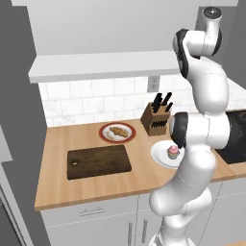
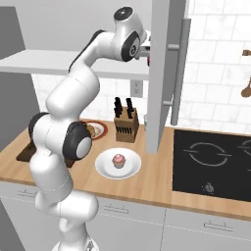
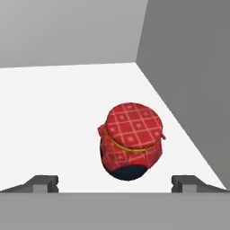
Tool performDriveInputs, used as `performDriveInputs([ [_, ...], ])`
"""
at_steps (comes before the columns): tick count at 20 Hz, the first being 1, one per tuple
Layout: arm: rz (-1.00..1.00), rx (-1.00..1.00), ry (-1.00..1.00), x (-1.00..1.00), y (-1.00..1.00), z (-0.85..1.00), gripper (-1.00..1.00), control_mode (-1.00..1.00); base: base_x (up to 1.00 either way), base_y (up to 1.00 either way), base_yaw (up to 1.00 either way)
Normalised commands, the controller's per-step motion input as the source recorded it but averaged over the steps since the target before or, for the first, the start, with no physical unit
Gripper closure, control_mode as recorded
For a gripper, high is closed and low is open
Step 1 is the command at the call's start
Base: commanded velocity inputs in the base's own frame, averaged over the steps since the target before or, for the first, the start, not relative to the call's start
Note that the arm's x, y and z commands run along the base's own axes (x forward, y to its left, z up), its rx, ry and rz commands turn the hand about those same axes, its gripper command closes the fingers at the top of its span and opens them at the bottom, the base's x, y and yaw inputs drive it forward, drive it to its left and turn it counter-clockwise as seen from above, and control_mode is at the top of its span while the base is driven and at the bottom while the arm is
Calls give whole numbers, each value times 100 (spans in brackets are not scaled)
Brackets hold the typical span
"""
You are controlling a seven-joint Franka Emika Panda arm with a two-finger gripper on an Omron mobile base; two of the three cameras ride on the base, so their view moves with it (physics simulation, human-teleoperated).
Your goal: From the different types of pastries on the counter, select a croissant and place it on the cutting board. Then retrieve a jar of jam from the cabinet and place it alongside the croissant on the cutting board.
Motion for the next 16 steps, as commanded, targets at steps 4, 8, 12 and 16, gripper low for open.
performDriveInputs([
  [4, 0, 1, 0, 42, -31, 12, -100, -100, 0, 0, 0],
  [8, -3, 0, 2, 6, -26, 1, -100, -100, 0, 0, 0],
  [12, 0, 0, 0, 0, 0, 0, -100, -100, 0, 0, 0],
  [16, 0, 0, 1, 31, 2, -28, -100, -100, 0, 0, 0],
])
